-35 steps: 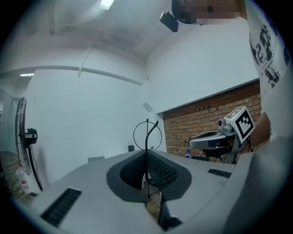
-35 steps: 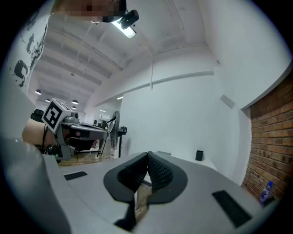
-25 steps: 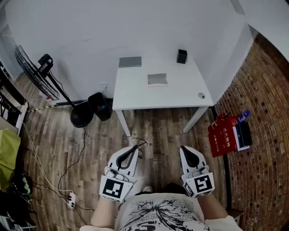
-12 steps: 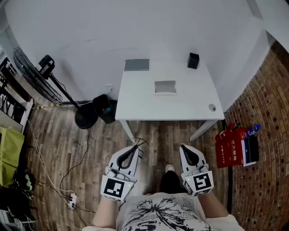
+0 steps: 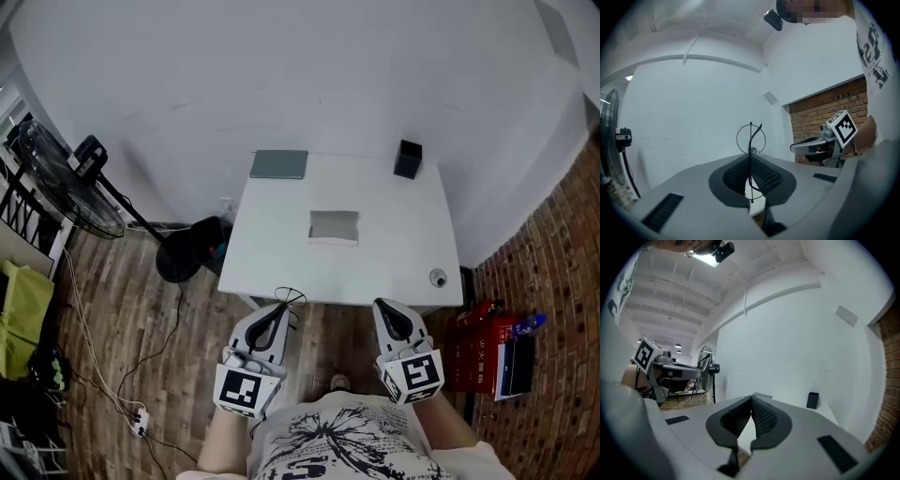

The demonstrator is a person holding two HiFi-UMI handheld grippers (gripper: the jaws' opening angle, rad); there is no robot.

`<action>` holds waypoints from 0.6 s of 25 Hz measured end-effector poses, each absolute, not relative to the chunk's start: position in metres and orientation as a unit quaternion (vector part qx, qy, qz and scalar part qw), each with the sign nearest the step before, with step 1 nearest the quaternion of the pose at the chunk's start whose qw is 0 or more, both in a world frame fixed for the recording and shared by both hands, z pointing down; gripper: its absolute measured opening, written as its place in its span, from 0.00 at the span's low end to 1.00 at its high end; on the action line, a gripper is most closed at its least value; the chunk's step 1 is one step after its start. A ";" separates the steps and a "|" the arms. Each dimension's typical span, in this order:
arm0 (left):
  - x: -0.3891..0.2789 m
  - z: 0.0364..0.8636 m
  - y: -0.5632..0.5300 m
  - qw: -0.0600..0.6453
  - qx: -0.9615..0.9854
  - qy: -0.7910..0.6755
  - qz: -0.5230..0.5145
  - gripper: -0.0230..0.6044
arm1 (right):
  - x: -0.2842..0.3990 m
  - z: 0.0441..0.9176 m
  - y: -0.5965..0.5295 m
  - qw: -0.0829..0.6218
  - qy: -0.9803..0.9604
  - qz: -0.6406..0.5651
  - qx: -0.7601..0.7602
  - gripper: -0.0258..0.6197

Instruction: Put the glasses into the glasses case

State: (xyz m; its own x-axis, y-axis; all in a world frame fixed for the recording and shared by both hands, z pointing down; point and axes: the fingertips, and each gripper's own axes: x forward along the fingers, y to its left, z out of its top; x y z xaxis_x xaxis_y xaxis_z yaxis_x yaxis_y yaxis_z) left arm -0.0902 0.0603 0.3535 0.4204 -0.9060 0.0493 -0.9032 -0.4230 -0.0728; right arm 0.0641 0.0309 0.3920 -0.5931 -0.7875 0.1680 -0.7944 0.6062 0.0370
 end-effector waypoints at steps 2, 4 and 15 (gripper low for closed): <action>-0.079 0.357 0.039 0.016 -0.840 0.541 -0.044 0.06 | 0.075 0.395 0.009 0.088 -0.895 0.023 0.437 0.06; -0.071 0.361 0.020 0.013 -0.838 0.544 -0.050 0.06 | 0.082 0.397 -0.010 0.092 -0.897 0.021 0.431 0.06; -0.055 0.387 -0.072 0.008 -0.853 0.514 -0.087 0.06 | 0.085 0.413 -0.088 0.103 -0.896 0.037 0.431 0.06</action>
